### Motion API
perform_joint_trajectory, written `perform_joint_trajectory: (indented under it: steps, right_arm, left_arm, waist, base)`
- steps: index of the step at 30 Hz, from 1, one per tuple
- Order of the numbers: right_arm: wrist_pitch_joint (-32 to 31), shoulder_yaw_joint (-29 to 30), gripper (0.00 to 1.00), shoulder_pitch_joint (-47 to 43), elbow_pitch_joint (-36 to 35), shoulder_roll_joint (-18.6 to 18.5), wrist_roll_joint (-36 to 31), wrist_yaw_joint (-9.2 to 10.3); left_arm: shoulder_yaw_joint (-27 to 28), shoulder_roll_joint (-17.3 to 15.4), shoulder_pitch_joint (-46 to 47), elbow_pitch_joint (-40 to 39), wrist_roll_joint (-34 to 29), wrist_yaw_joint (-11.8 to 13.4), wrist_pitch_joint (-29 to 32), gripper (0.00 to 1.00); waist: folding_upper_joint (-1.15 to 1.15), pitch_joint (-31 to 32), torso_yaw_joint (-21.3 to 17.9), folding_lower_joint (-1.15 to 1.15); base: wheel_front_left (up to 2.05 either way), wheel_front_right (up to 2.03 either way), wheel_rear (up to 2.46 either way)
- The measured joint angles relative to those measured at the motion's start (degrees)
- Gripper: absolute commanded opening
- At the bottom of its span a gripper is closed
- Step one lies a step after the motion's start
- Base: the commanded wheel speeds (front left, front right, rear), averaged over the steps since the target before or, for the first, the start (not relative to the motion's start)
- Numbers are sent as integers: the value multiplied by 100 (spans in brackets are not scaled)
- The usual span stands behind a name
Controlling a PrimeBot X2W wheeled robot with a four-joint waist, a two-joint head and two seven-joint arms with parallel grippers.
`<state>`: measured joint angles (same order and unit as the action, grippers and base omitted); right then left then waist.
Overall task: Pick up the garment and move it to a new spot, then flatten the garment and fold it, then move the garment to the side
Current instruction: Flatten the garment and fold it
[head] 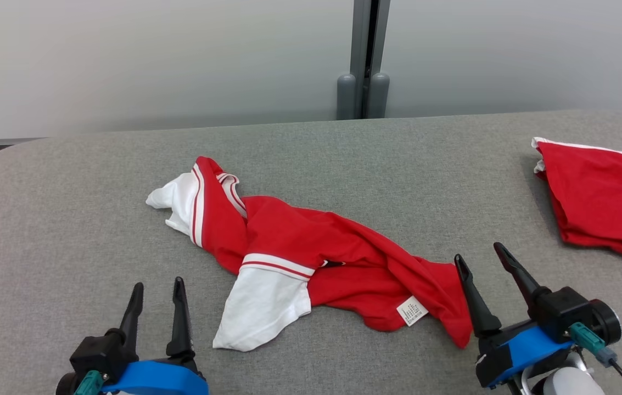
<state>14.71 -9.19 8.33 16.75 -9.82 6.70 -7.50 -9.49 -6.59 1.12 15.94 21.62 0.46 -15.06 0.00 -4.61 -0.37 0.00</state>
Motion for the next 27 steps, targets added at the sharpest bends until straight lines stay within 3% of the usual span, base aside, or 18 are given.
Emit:
perform_joint_trajectory:
  steps: [9,27]
  right_arm:
    - [10,56,100,30,386,478,-127,1]
    - [26,9,100,436,249,454,-220,1]
  left_arm:
    - [-345,71,85,549,-9,-221,140,100]
    - [-427,-68,2299,2651,260,-592,1055,100]
  waist:
    - [0,94,110,0]
    - [0,-535,-338,1]
  base:
    - [0,0,0]
    - [0,0,0]
